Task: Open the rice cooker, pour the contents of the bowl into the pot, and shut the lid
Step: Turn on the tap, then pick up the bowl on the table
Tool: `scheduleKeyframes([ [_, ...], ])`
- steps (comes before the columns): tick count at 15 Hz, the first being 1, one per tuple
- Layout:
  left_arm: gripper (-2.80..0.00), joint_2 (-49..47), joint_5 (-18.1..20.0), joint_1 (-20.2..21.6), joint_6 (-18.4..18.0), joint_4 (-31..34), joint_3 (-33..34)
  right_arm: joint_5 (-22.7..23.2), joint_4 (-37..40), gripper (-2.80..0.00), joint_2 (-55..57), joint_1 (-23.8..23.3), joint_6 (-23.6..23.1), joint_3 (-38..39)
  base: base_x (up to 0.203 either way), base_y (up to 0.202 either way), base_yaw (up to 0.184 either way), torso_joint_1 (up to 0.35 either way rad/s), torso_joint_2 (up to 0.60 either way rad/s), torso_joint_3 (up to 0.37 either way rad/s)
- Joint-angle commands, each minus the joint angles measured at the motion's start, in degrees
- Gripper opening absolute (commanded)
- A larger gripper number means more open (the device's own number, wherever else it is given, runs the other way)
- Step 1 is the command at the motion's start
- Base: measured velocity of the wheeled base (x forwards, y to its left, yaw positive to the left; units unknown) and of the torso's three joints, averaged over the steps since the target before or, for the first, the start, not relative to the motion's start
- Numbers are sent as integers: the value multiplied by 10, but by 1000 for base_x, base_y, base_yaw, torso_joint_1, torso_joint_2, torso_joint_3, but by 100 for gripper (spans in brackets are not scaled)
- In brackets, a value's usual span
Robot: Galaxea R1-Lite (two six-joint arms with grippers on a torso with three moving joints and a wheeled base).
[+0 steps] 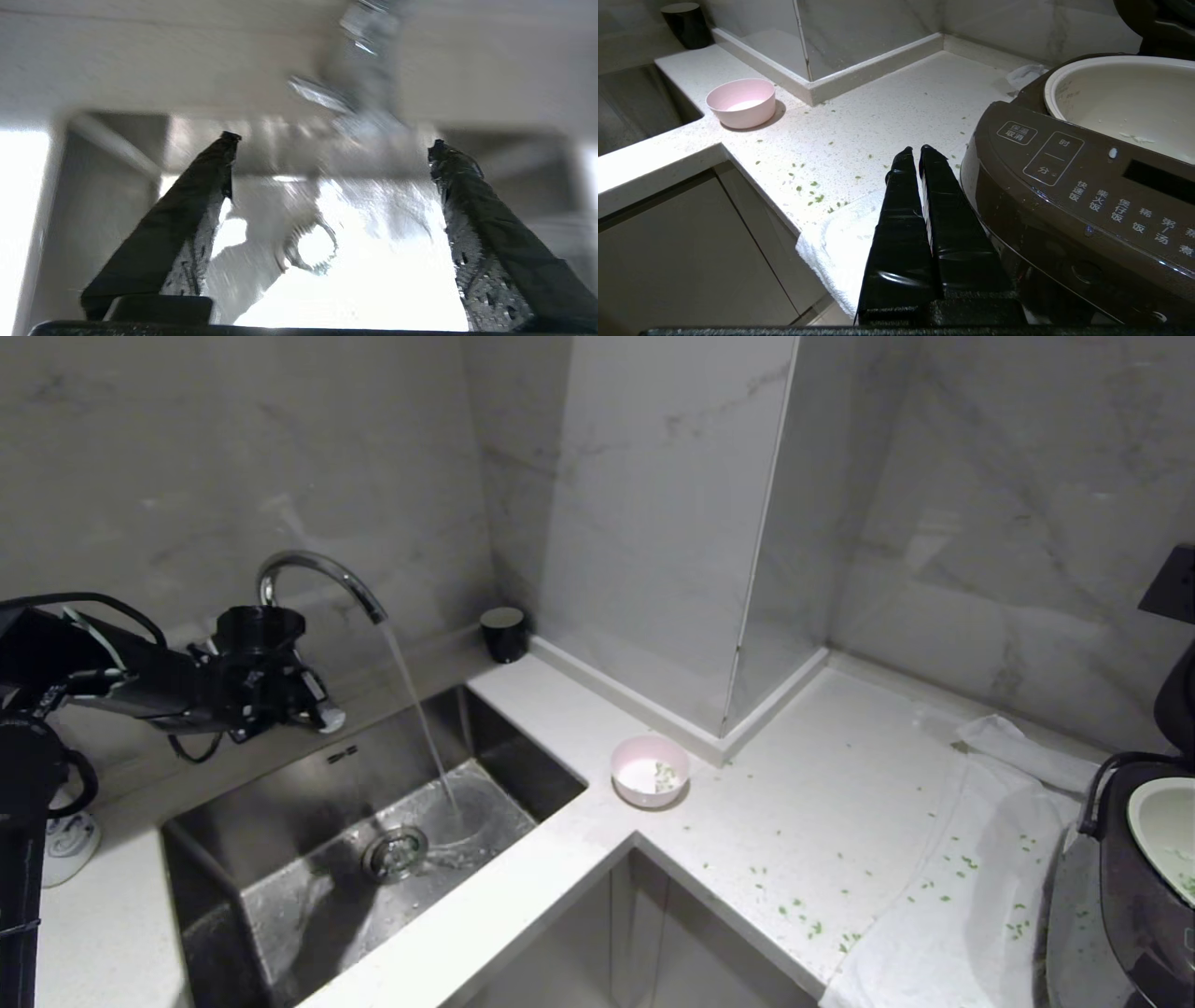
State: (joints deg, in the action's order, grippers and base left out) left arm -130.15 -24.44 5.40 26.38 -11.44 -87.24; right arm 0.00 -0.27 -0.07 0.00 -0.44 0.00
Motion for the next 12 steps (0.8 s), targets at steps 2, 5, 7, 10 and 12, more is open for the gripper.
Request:
scheduleKeyframes([
  [2, 0, 113, 22, -78, 4, 1, 84, 0, -1, -280, 0, 0, 0, 1, 0, 0, 0, 0, 0, 0],
  [5, 0, 135, 27, -156, 4, 42, 91, 0, 0, -280, 0, 0, 0, 1, 0, 0, 0, 0, 0, 0],
  [7, 0, 145, 28, -207, 4, 53, 94, 0, -1, -280, 0, 0, 0, 1, 0, 0, 0, 0, 0, 0],
  [10, 0, 150, 34, -282, 2, 90, 78, 0, 0, -280, 0, 0, 0, 1, 0, 0, 0, 0, 0, 0],
  [12, 0, 128, 63, -328, 0, 101, 47, 0, 0, -280, 0, 0, 0, 1, 0, 0, 0, 0, 0, 0],
])
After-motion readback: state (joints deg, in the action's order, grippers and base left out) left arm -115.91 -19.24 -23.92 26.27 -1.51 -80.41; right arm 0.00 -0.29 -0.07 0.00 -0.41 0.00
